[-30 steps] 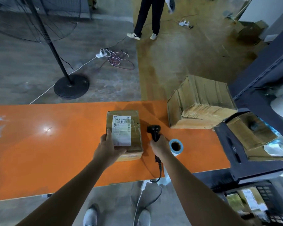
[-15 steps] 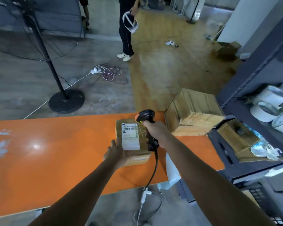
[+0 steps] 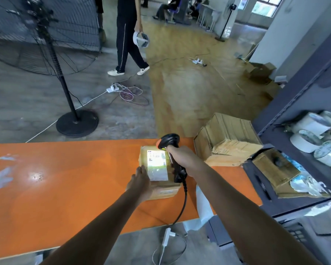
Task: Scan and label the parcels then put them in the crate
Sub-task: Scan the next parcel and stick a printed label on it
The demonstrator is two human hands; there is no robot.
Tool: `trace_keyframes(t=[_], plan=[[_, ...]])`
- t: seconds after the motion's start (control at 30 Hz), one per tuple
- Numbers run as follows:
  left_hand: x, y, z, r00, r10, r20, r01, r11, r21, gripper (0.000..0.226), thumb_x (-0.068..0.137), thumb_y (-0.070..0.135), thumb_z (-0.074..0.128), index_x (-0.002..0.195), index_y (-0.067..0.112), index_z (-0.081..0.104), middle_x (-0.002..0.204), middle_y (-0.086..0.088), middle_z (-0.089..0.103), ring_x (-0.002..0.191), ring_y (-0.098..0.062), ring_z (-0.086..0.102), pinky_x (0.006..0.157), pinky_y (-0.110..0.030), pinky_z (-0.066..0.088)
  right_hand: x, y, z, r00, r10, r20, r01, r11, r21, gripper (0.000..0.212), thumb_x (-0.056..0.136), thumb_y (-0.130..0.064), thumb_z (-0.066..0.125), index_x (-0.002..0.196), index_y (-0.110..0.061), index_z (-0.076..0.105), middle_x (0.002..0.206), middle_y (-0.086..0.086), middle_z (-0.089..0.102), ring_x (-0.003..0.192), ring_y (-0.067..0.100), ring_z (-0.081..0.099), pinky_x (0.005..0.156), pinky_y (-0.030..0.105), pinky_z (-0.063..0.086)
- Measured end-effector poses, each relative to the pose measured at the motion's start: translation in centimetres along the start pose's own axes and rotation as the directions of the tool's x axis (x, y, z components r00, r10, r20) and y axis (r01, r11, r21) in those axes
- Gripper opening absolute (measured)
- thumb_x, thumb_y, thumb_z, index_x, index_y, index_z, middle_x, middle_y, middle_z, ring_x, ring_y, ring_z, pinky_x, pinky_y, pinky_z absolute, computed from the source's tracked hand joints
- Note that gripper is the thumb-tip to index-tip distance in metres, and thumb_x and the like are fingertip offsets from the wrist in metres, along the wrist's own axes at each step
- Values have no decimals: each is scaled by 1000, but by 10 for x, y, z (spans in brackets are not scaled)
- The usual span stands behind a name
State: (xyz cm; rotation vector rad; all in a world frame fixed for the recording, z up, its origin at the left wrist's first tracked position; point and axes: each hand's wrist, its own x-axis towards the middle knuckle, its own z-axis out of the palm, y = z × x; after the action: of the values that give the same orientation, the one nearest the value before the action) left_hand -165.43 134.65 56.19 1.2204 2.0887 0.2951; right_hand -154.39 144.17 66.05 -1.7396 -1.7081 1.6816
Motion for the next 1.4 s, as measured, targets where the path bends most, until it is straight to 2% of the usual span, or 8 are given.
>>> trace_keyframes(t=[0.17,0.3,0.53,0.8,0.9,1.07,1.23,1.4], plan=[[5,-1,3,999,45,-30,-44,999,12,101,79,47,74,150,11,11,149,-9,25,131,-33,37,104,-44,38,4,4,-2,1000,9,-14,-10,1000,-11,25,93,-29,50,82,-7,51,60,4,52,40,16,54,50,25,42],[9,2,7,997,59,-45,-58,998,19,104,78,48,74,151,11,10,152,-9,24,133,-33,34,105,-45,39,12,14,-3,998,18,-61,-18,1000,-15,25,87,-32,51,82,-8,51,73,10,49,60,26,51,62,34,42],[20,24,10,994,79,-81,-67,989,135,106,81,56,67,153,12,2,159,-6,11,144,-30,17,109,-48,36,34,58,-31,984,97,-148,-109,991,-76,35,97,-25,47,66,-16,34,59,2,31,50,16,32,51,27,25],[32,54,28,994,85,-70,-67,971,229,102,85,56,62,154,15,0,161,-6,1,147,-30,6,114,-47,26,80,127,-40,979,191,-71,-202,952,-228,22,95,-23,58,86,-4,51,76,12,54,75,31,58,61,35,50],[33,56,38,993,82,-82,-59,965,256,101,84,57,64,154,16,3,160,-7,4,146,-30,10,112,-47,30,94,139,-35,975,217,-37,-220,950,-219,19,96,-20,58,97,-1,52,94,21,62,89,41,65,71,48,60],[32,60,44,991,96,-93,-65,954,293,102,84,58,62,153,14,3,159,-8,7,146,-29,11,111,-47,31,110,152,-29,985,172,-22,-170,933,-316,17,92,-18,59,98,-2,55,93,19,62,87,39,65,78,50,59],[31,77,47,986,116,-118,-89,972,218,98,84,53,64,153,14,7,157,-9,14,145,-29,14,111,-46,32,103,147,-35,999,23,-49,-41,908,-417,8,92,-12,50,89,-6,53,84,12,57,75,27,54,52,28,37],[30,102,56,969,195,-149,-171,972,158,88,85,51,63,150,14,16,153,-8,20,141,-29,20,107,-45,35,96,159,-53,970,-132,-206,-48,722,-690,30,99,-21,52,128,-12,51,126,11,51,116,30,51,84,37,48]])
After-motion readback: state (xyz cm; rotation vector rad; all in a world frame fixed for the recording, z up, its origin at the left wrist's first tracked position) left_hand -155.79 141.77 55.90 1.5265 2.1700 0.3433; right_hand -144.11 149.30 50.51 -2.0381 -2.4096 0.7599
